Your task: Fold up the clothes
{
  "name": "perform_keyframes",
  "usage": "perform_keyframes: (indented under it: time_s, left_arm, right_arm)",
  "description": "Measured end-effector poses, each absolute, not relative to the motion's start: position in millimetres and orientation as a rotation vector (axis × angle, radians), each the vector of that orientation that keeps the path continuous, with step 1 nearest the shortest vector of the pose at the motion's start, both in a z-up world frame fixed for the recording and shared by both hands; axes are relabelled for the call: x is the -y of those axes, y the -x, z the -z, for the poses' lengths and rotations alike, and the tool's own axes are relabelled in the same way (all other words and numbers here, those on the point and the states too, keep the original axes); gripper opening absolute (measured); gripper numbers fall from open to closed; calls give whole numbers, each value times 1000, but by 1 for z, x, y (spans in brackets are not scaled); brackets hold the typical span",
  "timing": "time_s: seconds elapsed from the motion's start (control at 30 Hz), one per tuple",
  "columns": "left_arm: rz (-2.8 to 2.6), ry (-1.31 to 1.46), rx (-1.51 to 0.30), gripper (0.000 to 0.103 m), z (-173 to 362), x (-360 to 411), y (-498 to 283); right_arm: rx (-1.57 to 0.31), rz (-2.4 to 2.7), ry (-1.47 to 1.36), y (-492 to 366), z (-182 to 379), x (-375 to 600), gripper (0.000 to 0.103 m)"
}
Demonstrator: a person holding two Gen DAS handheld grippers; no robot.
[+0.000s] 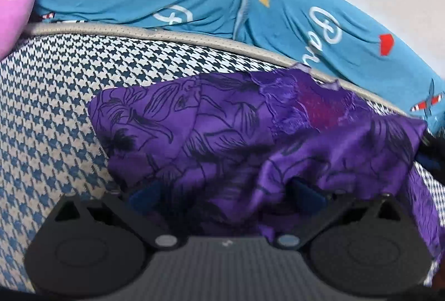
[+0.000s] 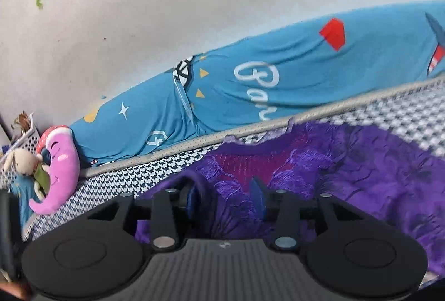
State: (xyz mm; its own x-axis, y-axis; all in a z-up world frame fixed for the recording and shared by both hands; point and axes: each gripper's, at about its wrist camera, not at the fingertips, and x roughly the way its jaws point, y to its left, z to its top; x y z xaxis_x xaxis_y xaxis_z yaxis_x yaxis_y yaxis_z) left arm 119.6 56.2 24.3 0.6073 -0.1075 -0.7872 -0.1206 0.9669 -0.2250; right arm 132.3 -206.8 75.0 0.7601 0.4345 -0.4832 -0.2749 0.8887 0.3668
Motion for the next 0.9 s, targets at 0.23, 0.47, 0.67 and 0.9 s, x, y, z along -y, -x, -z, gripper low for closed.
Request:
perform_keyframes:
  time_s: [0.23, 0.47, 0.67, 0.9]
  left_arm:
    - [-54, 250, -936, 103, -18, -56, -140]
    - [-72, 224, -941, 103, -14, -53, -147]
    - [-80, 258, -946, 103, -14, -57, -151]
    - [-87, 295, -952, 103, -16, -61, -153]
  right_arm:
    - [-533, -473, -234, -98, -88, 224, 44]
    - [-686, -613, -250, -84, -63, 207, 44]
    - [-813, -666, -215, -76, -35, 175, 46]
    - [-873, -624, -308, -88, -13, 161, 53]
